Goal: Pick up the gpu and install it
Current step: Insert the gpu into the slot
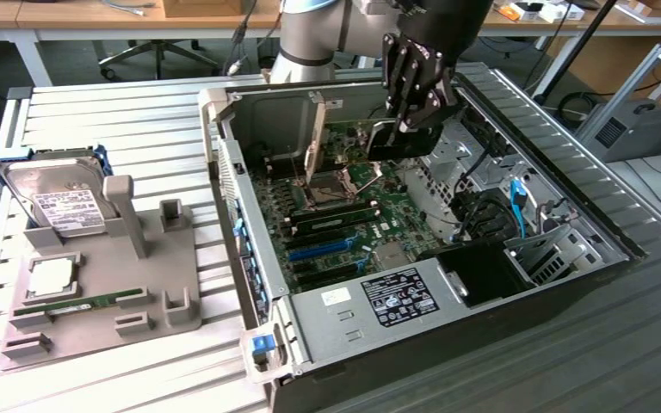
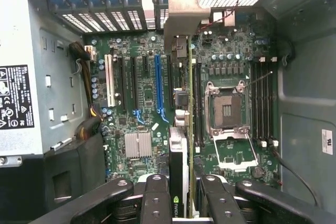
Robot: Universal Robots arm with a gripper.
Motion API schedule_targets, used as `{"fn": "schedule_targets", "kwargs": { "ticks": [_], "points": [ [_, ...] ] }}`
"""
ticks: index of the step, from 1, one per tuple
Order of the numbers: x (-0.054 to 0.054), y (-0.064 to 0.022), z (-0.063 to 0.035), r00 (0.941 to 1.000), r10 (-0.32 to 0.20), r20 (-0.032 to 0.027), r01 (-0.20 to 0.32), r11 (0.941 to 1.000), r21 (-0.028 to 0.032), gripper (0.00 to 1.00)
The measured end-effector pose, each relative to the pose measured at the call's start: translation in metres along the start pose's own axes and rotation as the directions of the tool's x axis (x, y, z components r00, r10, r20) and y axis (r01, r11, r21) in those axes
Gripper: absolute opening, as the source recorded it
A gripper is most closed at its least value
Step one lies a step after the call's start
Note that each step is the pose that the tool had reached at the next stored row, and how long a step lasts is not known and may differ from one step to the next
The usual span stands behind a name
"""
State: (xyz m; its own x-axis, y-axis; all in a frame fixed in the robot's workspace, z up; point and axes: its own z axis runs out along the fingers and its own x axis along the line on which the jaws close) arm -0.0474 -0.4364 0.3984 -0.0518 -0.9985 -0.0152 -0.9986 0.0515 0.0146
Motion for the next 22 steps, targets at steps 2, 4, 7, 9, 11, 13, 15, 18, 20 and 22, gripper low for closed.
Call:
{"fn": "schedule_targets", "kwargs": {
  "ticks": [2, 4, 7, 9, 11, 13, 15, 18, 20, 22],
  "points": [
    [0.000, 0.0005, 0.0036, 1.0000, 0.000, -0.0001, 0.000, 1.0000, -0.0001, 0.27],
    [0.000, 0.0010, 0.0073, 1.0000, 0.000, -0.0003, 0.000, 1.0000, 0.0000, 0.27],
    [0.000, 0.0020, 0.0135, 1.0000, 0.000, -0.0003, 0.000, 1.0000, 0.0000, 0.27],
    [0.000, 0.0022, 0.0157, 1.0000, 0.000, -0.0004, 0.000, 1.0000, 0.0000, 0.27],
    [0.000, 0.0024, 0.0182, 1.0000, 0.000, -0.0003, 0.000, 1.0000, 0.0000, 0.27],
    [0.000, 0.0024, 0.0201, 1.0000, 0.000, -0.0003, 0.000, 1.0000, 0.0000, 0.27],
    [0.001, 0.0026, 0.0240, 1.0000, 0.000, -0.0005, 0.000, 1.0000, 0.0000, 0.27],
    [0.001, 0.0027, 0.0283, 1.0000, 0.000, -0.0004, 0.000, 1.0000, 0.0000, 0.27],
    [0.001, 0.0028, 0.0308, 1.0000, 0.000, -0.0003, 0.000, 1.0000, 0.0000, 0.27],
    [0.001, 0.0030, 0.0334, 1.0000, 0.000, -0.0003, 0.000, 1.0000, 0.0000, 0.27]
  ]
}}
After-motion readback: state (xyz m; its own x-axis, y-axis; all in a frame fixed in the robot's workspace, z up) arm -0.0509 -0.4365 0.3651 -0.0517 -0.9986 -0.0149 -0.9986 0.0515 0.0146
